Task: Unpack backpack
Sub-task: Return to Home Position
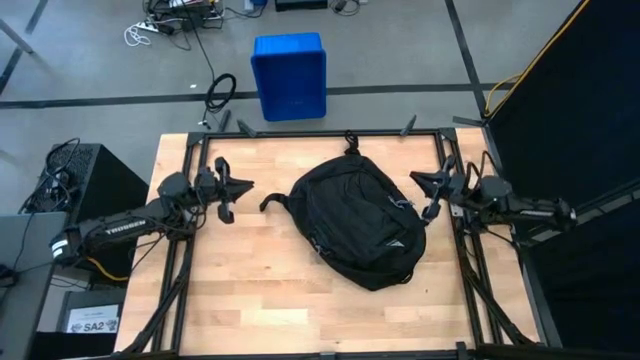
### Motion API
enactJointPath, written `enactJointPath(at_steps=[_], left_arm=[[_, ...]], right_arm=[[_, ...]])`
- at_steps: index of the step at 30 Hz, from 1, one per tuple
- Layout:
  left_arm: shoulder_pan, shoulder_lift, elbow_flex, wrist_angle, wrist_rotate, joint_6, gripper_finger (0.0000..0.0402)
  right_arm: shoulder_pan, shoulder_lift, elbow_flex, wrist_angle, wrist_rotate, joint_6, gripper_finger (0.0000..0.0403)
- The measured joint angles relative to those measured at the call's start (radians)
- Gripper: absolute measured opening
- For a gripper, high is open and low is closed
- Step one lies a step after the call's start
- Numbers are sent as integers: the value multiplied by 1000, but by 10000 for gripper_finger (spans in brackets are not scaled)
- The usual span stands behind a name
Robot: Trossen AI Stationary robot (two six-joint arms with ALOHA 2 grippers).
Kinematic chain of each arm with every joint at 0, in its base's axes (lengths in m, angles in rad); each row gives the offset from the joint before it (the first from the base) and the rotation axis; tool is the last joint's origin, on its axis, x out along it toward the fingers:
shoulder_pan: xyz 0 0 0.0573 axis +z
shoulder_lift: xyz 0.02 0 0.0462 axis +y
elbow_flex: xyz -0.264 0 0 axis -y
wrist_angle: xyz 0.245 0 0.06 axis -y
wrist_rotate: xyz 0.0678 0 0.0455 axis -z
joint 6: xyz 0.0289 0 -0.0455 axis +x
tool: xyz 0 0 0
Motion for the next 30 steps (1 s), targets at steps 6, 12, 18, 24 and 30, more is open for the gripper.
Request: enactJointPath(at_steps=[6, 12, 18, 24, 30], left_arm=[[6, 0, 0, 1, 21, 4, 0], [6, 0, 0, -4, 21, 4, 0], [6, 0, 0, -11, 21, 4, 0], [6, 1, 0, -29, 19, 6, 0], [6, 1, 0, -26, 19, 6, 0]], right_arm=[[-207, 0, -3, -45, -217, 154, 0], [-276, 1, -7, -163, -215, 203, 0], [-289, 3, -106, -45, -194, 201, 0], [-289, 24, -113, -16, -192, 263, 0], [-289, 25, -113, -12, -180, 272, 6]])
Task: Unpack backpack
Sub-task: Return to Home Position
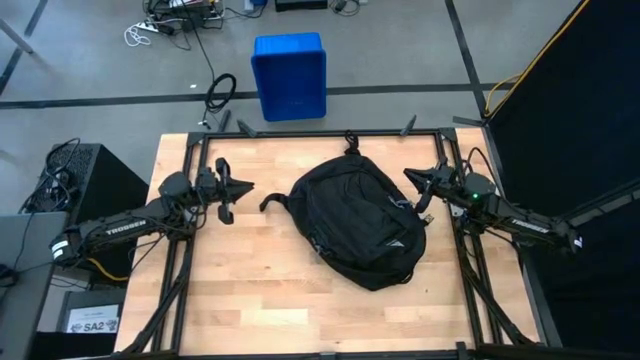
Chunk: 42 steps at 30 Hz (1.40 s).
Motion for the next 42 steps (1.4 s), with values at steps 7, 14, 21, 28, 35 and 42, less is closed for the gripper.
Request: enactJointPath(at_steps=[7, 14, 21, 28, 35, 42], left_arm=[[0, 0, 0, 0, 0, 0, 0], [0, 0, 0, 0, -1, 0, 0], [0, 0, 0, -1, -1, 0, 0], [0, 0, 0, -1, -1, 0, 0], [0, 0, 0, -1, -1, 0, 0], [0, 0, 0, -1, -1, 0, 0]], right_arm=[[0, 0, 0, 2, 0, 0, 14], [0, 0, 0, 3, 0, 0, 22], [0, 0, 0, 4, 0, 0, 29], [0, 0, -1, 4, 0, 0, 33], [0, 0, -1, 4, 0, 0, 24], [0, 0, -1, 4, 0, 0, 31]])
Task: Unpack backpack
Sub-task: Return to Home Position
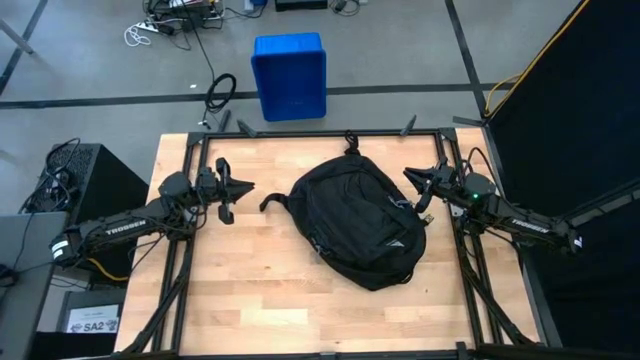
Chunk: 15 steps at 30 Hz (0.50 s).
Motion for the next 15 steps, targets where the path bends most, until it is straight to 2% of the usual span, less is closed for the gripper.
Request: enactJointPath(at_steps=[15], left_arm=[[0, 0, 0, 0, 0, 0, 0]], right_arm=[[0, 0, 0, 0, 0, 0, 45]])
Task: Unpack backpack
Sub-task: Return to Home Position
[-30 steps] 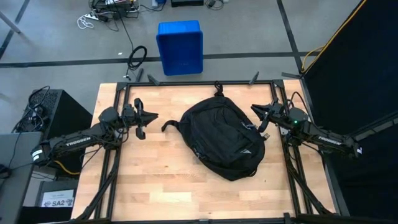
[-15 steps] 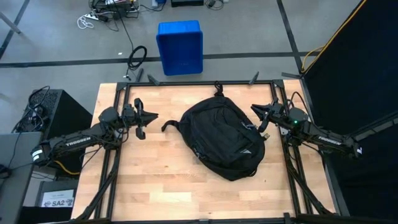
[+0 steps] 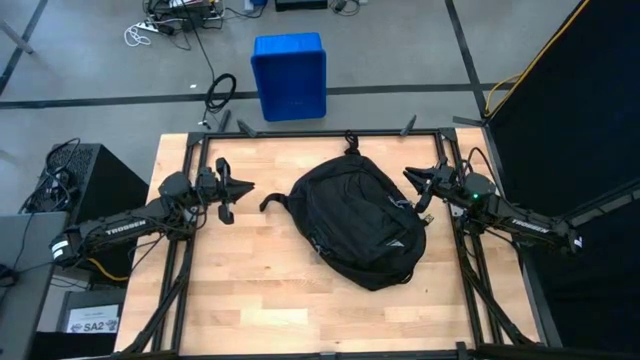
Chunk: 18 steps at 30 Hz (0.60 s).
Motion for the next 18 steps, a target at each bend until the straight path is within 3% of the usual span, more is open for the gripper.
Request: enactJointPath(at_steps=[18], left_arm=[[0, 0, 0, 0, 0, 0, 0]], right_arm=[[0, 0, 0, 0, 0, 0, 27]])
